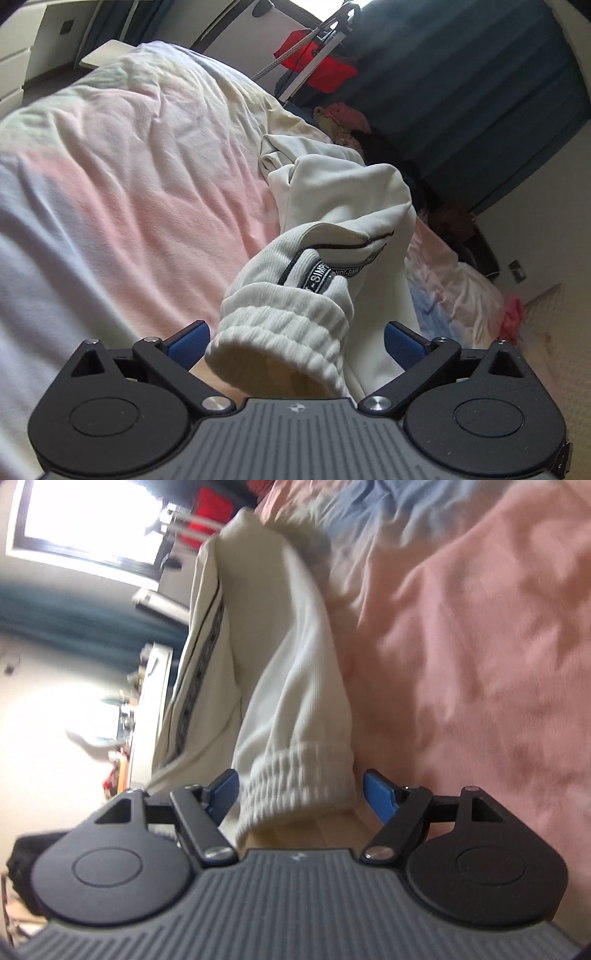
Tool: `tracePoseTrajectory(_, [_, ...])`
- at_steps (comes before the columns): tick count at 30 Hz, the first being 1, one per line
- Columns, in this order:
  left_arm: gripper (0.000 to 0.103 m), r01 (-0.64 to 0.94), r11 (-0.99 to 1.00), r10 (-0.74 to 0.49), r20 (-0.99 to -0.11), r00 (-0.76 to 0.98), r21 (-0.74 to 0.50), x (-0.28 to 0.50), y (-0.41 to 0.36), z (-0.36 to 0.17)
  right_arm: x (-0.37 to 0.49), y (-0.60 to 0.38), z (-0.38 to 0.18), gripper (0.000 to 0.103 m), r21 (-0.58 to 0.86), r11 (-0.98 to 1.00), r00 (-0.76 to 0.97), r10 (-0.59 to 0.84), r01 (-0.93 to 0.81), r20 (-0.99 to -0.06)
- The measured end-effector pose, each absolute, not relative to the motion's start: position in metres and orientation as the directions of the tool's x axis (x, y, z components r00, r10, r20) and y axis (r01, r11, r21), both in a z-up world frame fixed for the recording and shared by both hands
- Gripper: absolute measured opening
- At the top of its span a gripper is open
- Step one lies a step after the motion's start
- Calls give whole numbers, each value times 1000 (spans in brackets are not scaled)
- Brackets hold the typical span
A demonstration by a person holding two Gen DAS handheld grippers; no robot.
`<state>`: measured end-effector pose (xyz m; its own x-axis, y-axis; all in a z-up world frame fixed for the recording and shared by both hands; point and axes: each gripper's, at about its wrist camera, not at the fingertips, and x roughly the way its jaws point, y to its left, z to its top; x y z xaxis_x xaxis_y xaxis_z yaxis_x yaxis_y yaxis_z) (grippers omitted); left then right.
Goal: Fold clothes
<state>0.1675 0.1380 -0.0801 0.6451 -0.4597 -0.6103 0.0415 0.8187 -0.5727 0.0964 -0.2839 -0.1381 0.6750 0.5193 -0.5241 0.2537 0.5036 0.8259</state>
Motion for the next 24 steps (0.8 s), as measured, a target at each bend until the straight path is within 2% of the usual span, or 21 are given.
tracePoseTrajectory(4, [76,59,825,-458,-602,654,-562,176,137,-87,112,-283,-142,77,823,503,699,489,263,-522])
tracePoseTrajectory(8, [69,59,825,-459,-604,651,-562,179,136,-93,127,-277,-158,76,807,507,681,478,303,-555])
tracePoseTrajectory(11, [64,76,841,-438,-591,678,-536,179,131,-91,137,-271,-165,76,825,495,659,528,274,-536])
tracePoseTrajectory(14, [51,91,864,-415,-599,685,-495,181,126,-90,147,-264,-167,76,844,490,636,584,219,-504])
tracePoseTrajectory(15, [45,85,873,-401,-607,686,-481,181,126,-90,150,-262,-166,73,840,502,629,590,204,-506])
tracePoseTrajectory(16, [38,72,877,-389,-613,688,-476,181,127,-91,152,-260,-165,63,831,522,623,590,192,-514])
tracePoseTrajectory(18, [25,59,881,-372,-609,701,-470,181,130,-89,153,-257,-164,53,818,546,618,584,180,-526])
tracePoseTrajectory(24, [17,85,927,-292,-561,775,-365,197,134,-53,135,-226,-149,43,821,549,659,561,156,-501])
